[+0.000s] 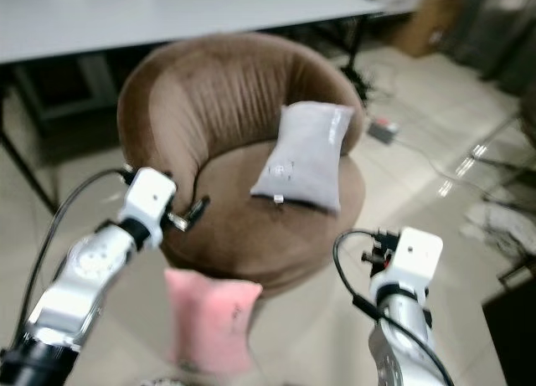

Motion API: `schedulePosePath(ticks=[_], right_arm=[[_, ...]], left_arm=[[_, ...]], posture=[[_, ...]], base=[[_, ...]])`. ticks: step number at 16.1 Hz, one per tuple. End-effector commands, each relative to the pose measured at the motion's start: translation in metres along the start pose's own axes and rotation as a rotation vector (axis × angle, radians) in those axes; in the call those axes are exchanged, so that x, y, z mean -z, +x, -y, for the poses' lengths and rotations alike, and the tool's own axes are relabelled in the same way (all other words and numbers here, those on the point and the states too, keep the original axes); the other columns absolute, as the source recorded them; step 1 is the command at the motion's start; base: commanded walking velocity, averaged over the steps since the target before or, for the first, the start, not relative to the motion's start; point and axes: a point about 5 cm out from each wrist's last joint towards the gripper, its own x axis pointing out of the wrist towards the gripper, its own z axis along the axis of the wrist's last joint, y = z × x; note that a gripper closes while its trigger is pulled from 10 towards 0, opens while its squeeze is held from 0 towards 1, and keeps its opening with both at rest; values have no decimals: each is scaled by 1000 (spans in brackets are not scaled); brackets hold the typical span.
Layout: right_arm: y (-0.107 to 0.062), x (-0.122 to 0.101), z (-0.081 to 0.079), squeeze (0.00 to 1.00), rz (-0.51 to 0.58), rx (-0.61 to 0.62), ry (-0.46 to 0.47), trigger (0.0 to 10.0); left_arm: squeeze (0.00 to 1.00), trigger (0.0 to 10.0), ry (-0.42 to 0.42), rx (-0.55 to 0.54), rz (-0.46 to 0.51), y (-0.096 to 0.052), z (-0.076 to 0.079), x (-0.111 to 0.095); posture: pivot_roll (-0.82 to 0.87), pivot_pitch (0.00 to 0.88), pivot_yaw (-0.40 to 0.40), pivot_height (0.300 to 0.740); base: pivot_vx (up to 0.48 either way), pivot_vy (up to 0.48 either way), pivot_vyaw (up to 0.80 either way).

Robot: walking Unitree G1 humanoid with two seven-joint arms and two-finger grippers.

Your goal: Move the pillow to the sofa from floor

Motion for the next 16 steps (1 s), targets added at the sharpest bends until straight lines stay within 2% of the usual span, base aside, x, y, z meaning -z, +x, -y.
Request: schedulePosePath(ticks=[1, 6, 11, 13, 16], right_arm=[[-1, 0, -6, 0, -3, -21, 3, 10000], [-1, 2, -5, 0, -5, -20, 3, 10000], [-2, 6, -11, 0, 8, 7, 36, 10000], [-4, 9, -11, 0, 2, 7, 28, 10000], [-5, 11, -9, 0, -7, 6, 13, 10000]], left_arm=[[0, 10000, 12, -12, -5, -2, -4, 1], [0, 10000, 9, -20, -10, -2, -5, 3], [0, 10000, 31, 13, -7, 4, -12, 0], [0, 10000, 15, -3, -6, 9, -12, 0], [0, 10000, -15, -6, -10, 7, -7, 4]], posture=[[100, 59, -69, 740], [106, 57, -67, 740], [112, 35, 0, 740], [107, 32, -6, 740], [89, 28, -28, 740]], base=[[0, 480, -800], [0, 480, -800], [0, 480, -800], [0, 480, -800], [0, 480, -800]])
